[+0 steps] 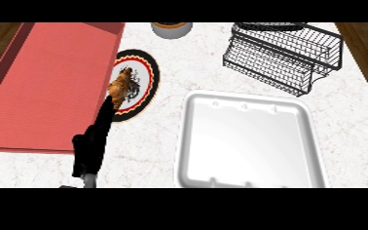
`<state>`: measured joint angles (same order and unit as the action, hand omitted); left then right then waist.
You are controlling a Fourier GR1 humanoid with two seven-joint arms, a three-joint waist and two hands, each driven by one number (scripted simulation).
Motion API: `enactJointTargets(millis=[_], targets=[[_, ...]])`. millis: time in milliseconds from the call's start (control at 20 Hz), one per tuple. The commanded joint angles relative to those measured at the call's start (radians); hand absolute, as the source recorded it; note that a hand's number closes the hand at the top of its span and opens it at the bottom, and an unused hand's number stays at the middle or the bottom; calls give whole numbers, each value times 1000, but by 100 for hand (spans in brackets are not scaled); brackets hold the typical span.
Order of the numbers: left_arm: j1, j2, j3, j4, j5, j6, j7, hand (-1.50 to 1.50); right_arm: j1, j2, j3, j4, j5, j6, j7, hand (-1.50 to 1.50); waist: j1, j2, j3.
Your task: Pick the squash from the tray and place it in the tiered basket
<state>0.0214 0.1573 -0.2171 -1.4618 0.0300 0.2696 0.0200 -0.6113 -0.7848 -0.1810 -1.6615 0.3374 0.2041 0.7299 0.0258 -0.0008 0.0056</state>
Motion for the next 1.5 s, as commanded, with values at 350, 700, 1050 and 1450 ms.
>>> enactJointTargets(millis=[350,700,1050,1450], targets=[[46,23,29,43,-9,-5,13,0,-139,139,157,382,160,-114,-229,150,13,12,-5],[47,-8,23,66,-33,19,-1,0,-263,209,185,590,245,-171,-233,150,4,8,-6],[58,-4,39,86,-12,-14,-33,0,-314,329,112,804,209,-287,-303,150,10,12,-5],[26,7,67,100,-3,-21,-3,0,-338,409,-82,863,-12,-328,-430,-150,-8,8,-5]])
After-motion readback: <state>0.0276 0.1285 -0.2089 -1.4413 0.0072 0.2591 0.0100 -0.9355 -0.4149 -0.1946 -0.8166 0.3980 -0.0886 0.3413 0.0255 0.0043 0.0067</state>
